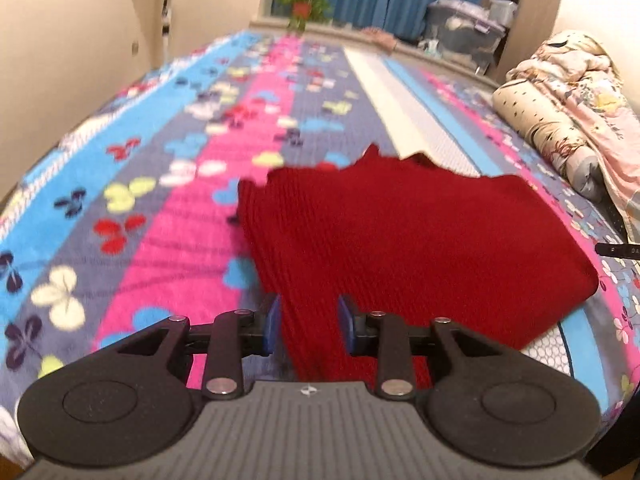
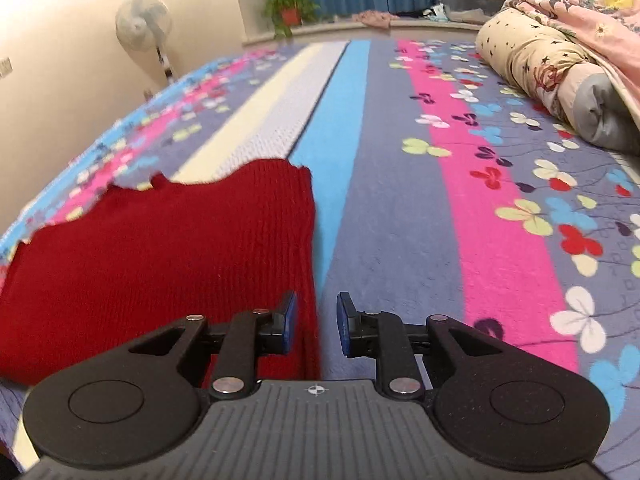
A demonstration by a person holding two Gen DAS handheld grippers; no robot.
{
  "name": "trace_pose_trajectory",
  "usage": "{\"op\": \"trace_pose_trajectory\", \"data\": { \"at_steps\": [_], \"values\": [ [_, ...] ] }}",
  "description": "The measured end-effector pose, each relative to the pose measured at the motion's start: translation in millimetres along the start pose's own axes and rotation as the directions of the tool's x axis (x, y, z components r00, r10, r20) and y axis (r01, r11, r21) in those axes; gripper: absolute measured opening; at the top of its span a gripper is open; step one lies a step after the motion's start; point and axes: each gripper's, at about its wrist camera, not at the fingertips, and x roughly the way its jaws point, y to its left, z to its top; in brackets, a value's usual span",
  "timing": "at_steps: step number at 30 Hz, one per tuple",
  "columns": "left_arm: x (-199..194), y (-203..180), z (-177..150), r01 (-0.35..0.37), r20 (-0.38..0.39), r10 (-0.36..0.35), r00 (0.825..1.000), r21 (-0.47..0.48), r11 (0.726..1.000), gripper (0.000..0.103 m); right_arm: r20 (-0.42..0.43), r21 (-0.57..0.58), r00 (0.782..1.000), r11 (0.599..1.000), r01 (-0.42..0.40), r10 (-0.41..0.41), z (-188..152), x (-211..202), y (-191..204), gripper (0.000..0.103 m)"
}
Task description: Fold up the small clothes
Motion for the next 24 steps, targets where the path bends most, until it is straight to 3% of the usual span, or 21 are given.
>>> {"op": "trace_pose_trajectory", "data": {
  "at_steps": [3,5,7,9,10,18,24],
  "values": [
    [-4,-8,3,0.005,0.042,-0.006,0.999,0.03,1.0,0.034,-0.022,-0.019,1.0,1.0,-0.022,0.021,-3,11,3,0.022],
    [1,-11,1,-0.002,0.025,0.001,1.0,0.062,0.998,0.033,-0.09,-0.081,0.996,0.997,0.004,-0.012,-10,26,9,0.022],
    [20,-14,-4,-0.047,-0.078,0.056,0.995,0.11,0.993,0.032,-0.151,-0.123,0.988,0.992,0.025,-0.044,-19,40,16,0.022],
    [46,-12,-14,-0.097,-0.234,0.127,0.964,0.138,0.986,0.033,-0.154,-0.139,0.987,0.99,0.026,-0.048,-23,44,21,0.024],
    [51,-11,-16,-0.096,-0.258,0.13,0.957,0.14,0.986,0.033,-0.152,-0.148,0.987,0.989,0.028,-0.051,-23,45,23,0.024],
    [30,-8,-1,-0.094,-0.118,0.105,0.987,0.094,0.991,0.034,-0.119,-0.144,0.991,0.989,0.037,-0.054,-19,32,23,0.024],
    [18,-19,11,-0.109,-0.017,0.11,0.994,0.086,0.99,0.034,-0.051,-0.104,0.996,0.993,0.063,-0.069,-12,21,16,0.025]
  ]
}}
